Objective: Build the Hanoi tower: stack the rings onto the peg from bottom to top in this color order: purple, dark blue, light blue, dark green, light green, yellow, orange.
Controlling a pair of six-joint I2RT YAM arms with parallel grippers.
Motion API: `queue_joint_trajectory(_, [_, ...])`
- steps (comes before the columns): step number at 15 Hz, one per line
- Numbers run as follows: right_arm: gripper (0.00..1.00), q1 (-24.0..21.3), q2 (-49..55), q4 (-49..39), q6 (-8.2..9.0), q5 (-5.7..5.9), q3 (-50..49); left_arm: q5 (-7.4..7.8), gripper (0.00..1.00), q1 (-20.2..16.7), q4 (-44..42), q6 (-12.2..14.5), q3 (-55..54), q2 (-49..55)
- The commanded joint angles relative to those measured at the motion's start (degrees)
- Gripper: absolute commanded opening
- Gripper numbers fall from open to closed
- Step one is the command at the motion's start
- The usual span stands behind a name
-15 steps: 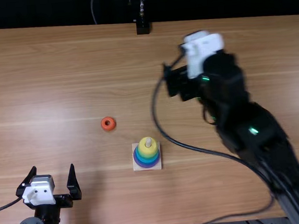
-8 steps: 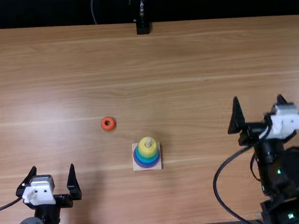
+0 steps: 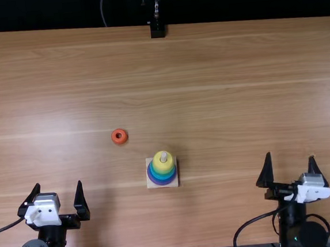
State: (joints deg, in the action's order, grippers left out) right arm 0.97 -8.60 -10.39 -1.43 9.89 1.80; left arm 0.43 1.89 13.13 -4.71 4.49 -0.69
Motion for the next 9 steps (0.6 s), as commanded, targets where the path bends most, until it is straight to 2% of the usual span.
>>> queue_joint_trajectory(1, [1.0, -0.5, 2.0, 1.7, 0.27, -0.4, -1.0, -0.32, 1.0, 0.0, 1.3, 0.4, -3.6, 0.7])
queue_joint_trajectory(2, [1.0, -0.5, 3.7, 5.2, 0.48, -0.71, -1.0, -0.32, 1.0, 0.0, 1.3, 0.4, -3.6, 0.7])
queue_joint_trajectory(4, [1.0, -0.6, 7.5, 8.5, 0.59, -2.93, -1.0, -0.32, 1.0, 0.0, 1.3, 0.4, -3.6, 0.7])
queue_joint_trajectory(5, [1.0, -0.4, 8.6, 8.9, 0.59, -3.25, -1.1, -0.32, 1.0, 0.0, 1.3, 0.4, -3.6, 0.7])
queue_joint_trajectory(9, [1.0, -0.4, 8.6, 11.9, 0.27, -3.25, -1.1, -0.32, 1.0, 0.0, 1.3, 0.4, -3.6, 0.7])
